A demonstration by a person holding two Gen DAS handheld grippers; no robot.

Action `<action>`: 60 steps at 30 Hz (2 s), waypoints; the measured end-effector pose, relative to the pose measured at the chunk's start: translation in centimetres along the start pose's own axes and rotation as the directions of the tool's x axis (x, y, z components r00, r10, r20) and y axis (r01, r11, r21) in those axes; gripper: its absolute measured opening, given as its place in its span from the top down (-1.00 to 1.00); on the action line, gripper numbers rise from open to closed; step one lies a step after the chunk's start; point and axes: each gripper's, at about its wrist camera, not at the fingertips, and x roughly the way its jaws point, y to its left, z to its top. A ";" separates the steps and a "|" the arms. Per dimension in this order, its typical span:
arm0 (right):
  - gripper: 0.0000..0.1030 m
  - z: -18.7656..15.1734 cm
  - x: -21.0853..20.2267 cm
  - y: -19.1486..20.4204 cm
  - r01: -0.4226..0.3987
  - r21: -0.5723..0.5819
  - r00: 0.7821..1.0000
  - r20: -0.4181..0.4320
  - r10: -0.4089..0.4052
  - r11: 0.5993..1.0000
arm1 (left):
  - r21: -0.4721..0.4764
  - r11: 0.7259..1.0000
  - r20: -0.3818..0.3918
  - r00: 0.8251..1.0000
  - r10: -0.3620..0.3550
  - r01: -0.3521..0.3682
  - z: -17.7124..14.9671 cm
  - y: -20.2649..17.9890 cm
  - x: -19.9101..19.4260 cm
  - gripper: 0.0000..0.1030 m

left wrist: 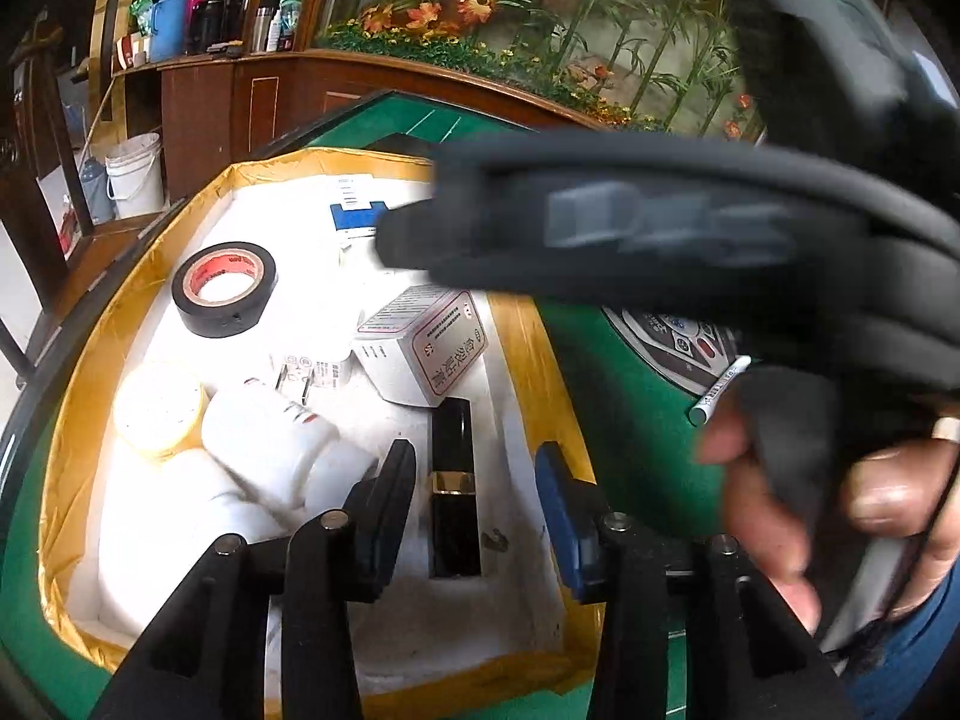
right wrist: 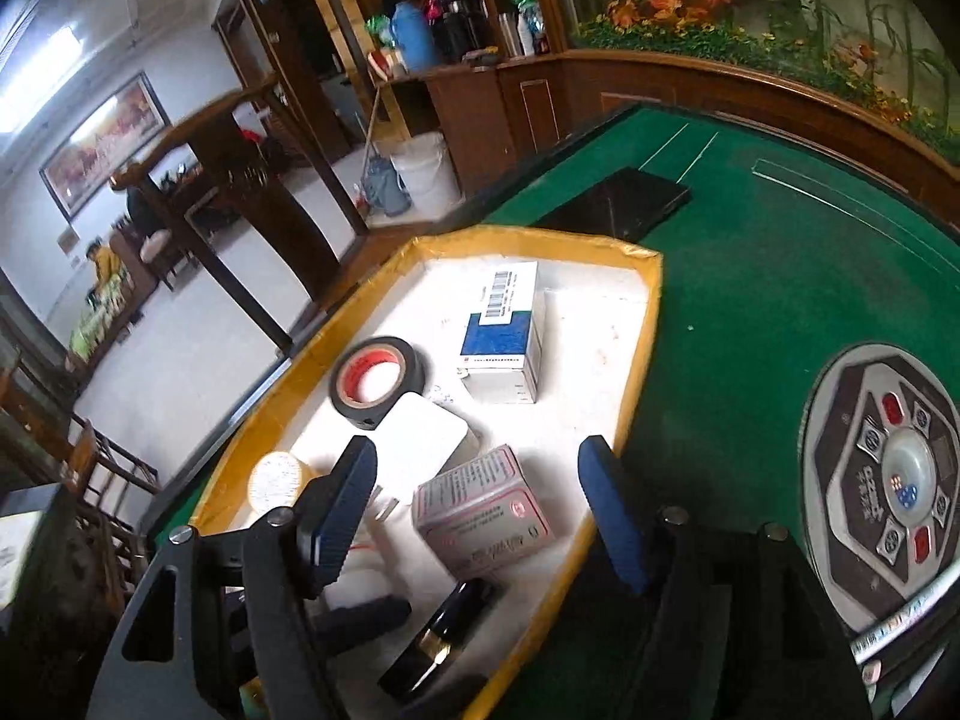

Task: Organize rigid objects
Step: 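Grasp the white paint marker with the left tool while the right tool grasps the black rubber pad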

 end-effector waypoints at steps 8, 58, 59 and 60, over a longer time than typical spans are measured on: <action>-0.34 -4.0 -8.2 -4.3 -0.051 0.083 0.992 0.116 0.042 0.995 | 0.033 0.999 0.060 0.998 -0.021 0.019 -0.4 -1.9 -2.7 0.15; -0.33 -18.2 -21.9 -28.7 0.293 0.692 0.894 0.045 -0.445 0.659 | 0.370 0.928 -0.129 0.991 0.021 0.029 0.1 -17.0 8.9 0.72; -0.33 -18.1 -21.6 -28.6 0.311 0.680 0.894 0.027 -0.447 0.664 | 0.372 0.928 -0.121 0.992 0.019 0.028 -0.1 -16.9 8.7 0.72; -0.33 -17.9 -21.0 -28.4 0.336 0.663 0.892 0.004 -0.452 0.669 | 0.373 0.928 -0.117 0.993 0.017 0.028 -0.2 -16.9 8.7 0.72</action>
